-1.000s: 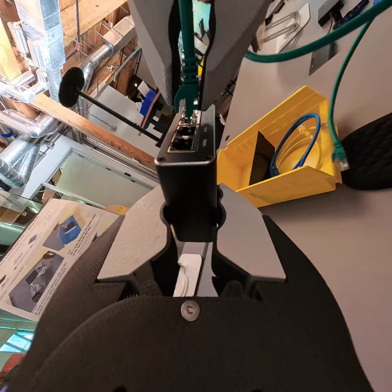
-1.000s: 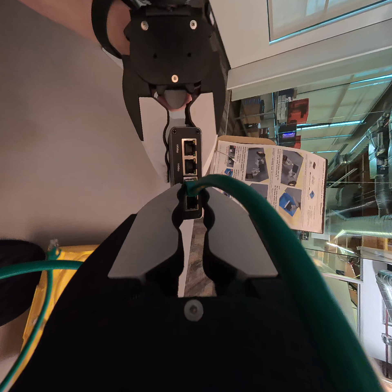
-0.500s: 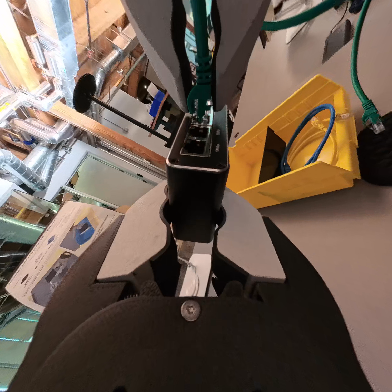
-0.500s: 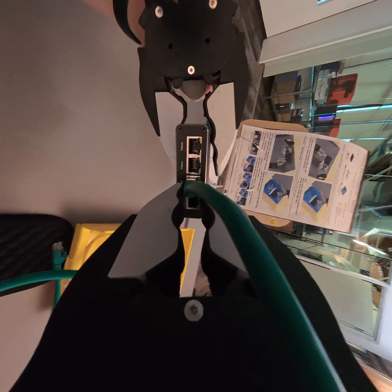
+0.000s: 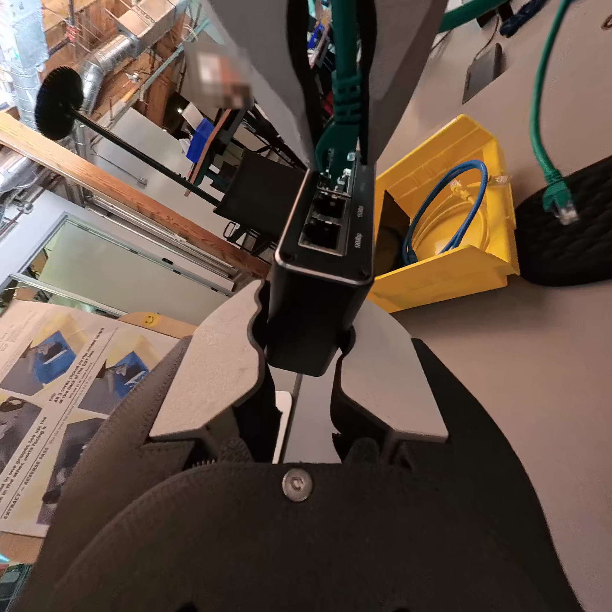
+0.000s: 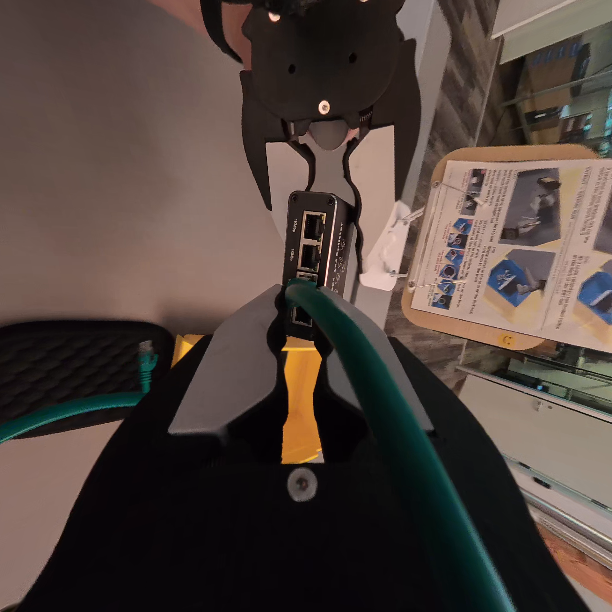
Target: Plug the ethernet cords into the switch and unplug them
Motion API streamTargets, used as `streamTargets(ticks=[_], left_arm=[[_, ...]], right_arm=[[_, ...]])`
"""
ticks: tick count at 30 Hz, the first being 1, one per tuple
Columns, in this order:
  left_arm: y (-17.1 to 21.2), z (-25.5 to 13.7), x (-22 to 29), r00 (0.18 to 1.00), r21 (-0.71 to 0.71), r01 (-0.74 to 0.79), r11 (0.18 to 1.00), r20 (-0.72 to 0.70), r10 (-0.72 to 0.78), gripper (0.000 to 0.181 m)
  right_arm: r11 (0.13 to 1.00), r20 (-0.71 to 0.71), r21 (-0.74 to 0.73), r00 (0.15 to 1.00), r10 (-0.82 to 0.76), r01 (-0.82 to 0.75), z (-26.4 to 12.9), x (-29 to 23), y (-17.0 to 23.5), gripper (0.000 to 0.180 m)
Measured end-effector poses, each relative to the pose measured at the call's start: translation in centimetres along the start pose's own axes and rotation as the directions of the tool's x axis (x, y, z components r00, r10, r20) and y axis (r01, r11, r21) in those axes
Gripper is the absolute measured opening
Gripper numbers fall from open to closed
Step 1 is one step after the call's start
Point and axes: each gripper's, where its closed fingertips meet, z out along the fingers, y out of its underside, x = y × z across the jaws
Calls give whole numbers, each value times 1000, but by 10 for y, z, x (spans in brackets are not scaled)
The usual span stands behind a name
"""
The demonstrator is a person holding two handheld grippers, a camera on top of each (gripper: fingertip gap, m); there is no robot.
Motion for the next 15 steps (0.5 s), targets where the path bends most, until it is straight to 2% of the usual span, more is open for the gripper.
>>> streamTargets(ticks=[7, 15], left_arm=[[10, 7, 5, 1000, -50, -30, 998, -9, 29, 39], [13, 13, 13, 999, -58, -9, 998, -43, 6, 38]], right_arm=[[997, 72, 1, 994, 77, -77, 8, -1, 10, 15], [996, 86, 11, 992, 87, -89, 9, -7, 14, 15]])
